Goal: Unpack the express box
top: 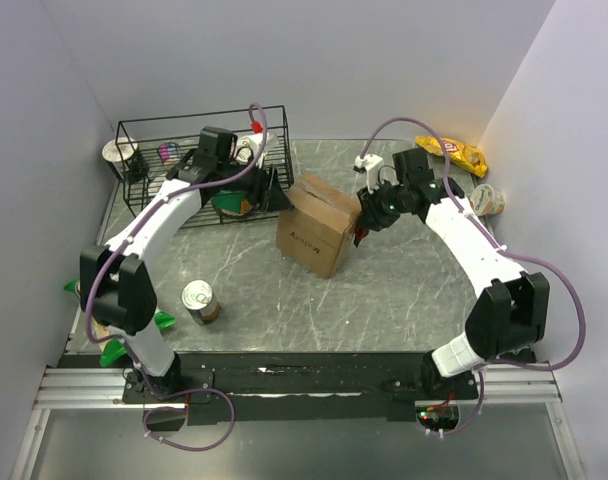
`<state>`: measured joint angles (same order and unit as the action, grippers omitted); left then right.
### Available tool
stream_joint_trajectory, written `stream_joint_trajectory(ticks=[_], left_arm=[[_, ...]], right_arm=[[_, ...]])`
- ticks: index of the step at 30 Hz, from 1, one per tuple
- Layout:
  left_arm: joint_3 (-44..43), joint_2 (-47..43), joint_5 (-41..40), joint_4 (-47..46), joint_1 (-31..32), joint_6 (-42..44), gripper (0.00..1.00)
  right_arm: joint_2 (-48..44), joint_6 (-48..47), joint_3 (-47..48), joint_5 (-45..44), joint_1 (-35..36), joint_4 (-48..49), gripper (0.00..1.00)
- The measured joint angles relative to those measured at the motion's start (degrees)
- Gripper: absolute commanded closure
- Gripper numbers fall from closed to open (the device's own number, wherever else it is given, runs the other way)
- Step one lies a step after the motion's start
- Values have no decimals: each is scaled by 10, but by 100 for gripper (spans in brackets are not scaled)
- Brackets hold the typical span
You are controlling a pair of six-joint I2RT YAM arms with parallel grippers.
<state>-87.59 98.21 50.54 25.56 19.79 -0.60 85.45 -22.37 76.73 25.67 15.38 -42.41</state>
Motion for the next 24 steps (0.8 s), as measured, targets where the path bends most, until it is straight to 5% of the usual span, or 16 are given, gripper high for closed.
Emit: stream_joint_trajectory(ticks=[17, 24], left_arm=[[49, -88, -9, 180, 16, 164, 22], [-207, 10, -3, 406, 0, 348, 20]], right_arm=[[111, 3, 119, -32, 33, 39, 100], [109, 9, 118, -32, 39, 38, 100]])
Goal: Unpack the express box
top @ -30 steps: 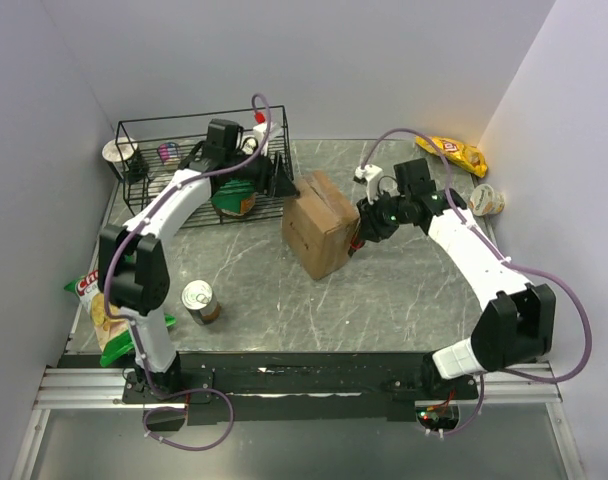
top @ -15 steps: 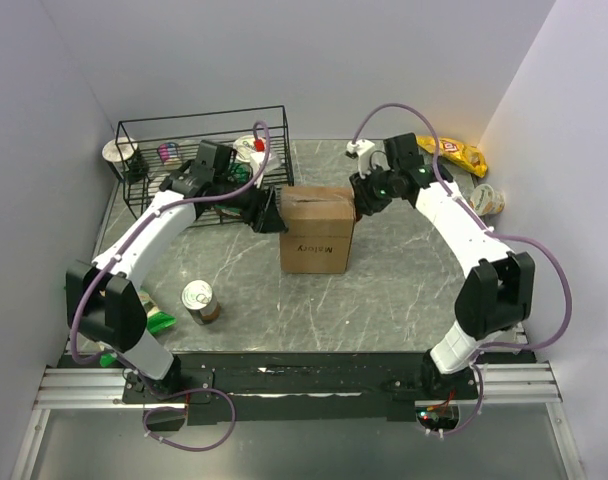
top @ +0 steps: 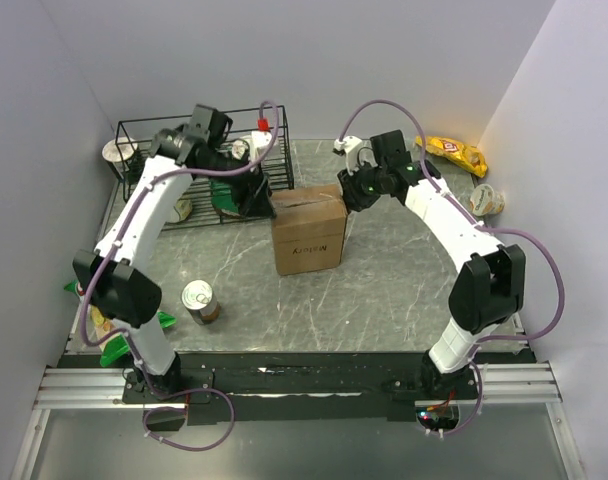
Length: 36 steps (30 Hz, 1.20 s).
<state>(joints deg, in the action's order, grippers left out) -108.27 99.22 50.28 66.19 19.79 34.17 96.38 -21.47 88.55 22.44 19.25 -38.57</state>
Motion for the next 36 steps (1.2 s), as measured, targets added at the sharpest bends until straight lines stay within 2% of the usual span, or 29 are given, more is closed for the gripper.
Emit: stream_joint_trajectory(ticks=[1, 3, 6, 8, 13, 16, 21, 26, 36], left_arm=[[-39, 18, 12, 17, -3, 21, 20], [-61, 29, 24, 39, -7, 37, 20], [-72, 43, 38, 28, -1, 19, 20], [-63, 49, 40, -25, 9, -28, 20], [19, 52, 5, -249, 33, -183, 20], [13, 77, -10, -315, 40, -244, 23], [12, 113, -31, -387, 43, -318, 24], [50, 114, -49, -407, 48, -354, 25], [77, 114, -56, -418, 69, -369, 26]], right_arm=[[-2, 2, -2, -1, -2, 0, 100], [-10, 7, -10, -4, -12, -2, 100], [-23, 12, -12, -11, -39, -3, 100], [-36, 23, -12, -15, -66, -4, 100], [-99, 100, -18, 11, -148, 20, 100], [-161, 182, -34, 36, -188, 62, 100], [-254, 337, -64, 82, -193, 157, 100], [-270, 430, -103, 115, -186, 218, 100], [-244, 460, -160, 121, -184, 208, 100]])
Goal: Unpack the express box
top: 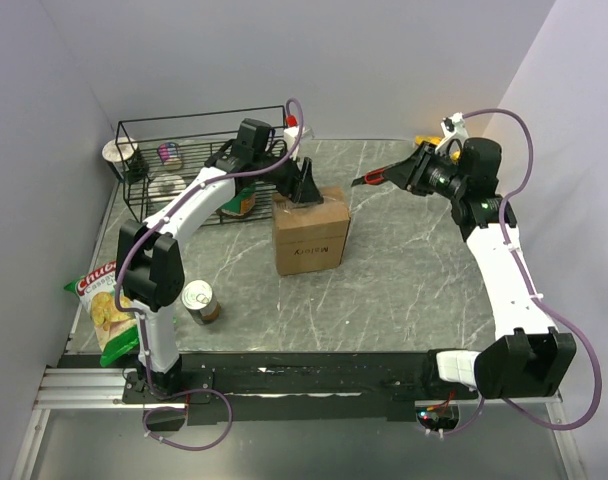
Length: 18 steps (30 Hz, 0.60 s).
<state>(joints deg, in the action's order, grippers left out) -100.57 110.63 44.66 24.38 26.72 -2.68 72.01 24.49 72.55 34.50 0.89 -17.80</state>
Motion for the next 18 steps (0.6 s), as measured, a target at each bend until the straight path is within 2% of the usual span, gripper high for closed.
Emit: stream_joint_trajectory(ticks=[4, 18], left_arm=[[3, 0, -5, -3, 0, -3, 26], [19, -7, -10, -14, 0, -15, 27]], right_arm=[[-10, 13, -26, -11, 8, 15, 100], [-24, 16, -32, -66, 40, 21, 100]])
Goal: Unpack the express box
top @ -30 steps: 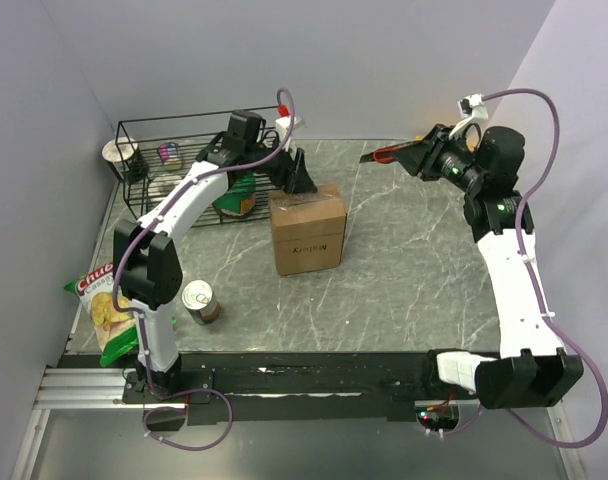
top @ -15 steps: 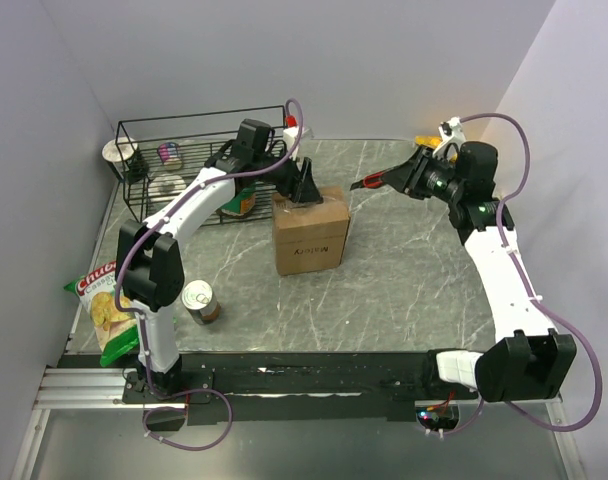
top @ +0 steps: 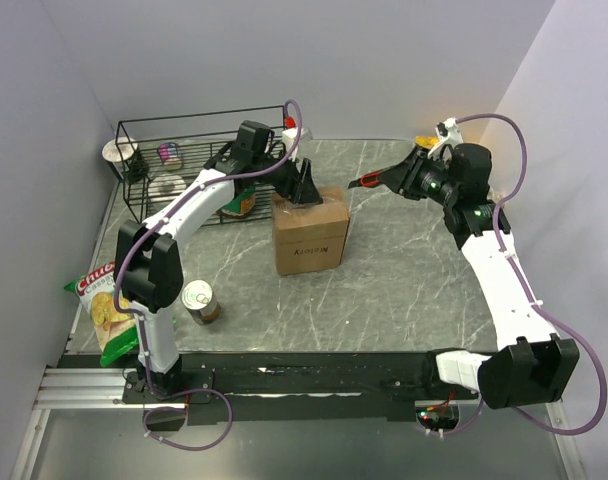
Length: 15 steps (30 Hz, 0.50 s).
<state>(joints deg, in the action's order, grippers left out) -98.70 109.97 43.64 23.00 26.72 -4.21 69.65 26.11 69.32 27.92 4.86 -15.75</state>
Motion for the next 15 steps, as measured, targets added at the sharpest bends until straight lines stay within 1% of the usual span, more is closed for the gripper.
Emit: stream_joint_trajectory(ticks=[15], left_arm=[[1, -3, -2, 0, 1, -2, 28]], right_arm=[[-1, 0, -12, -20, 18, 6, 100]])
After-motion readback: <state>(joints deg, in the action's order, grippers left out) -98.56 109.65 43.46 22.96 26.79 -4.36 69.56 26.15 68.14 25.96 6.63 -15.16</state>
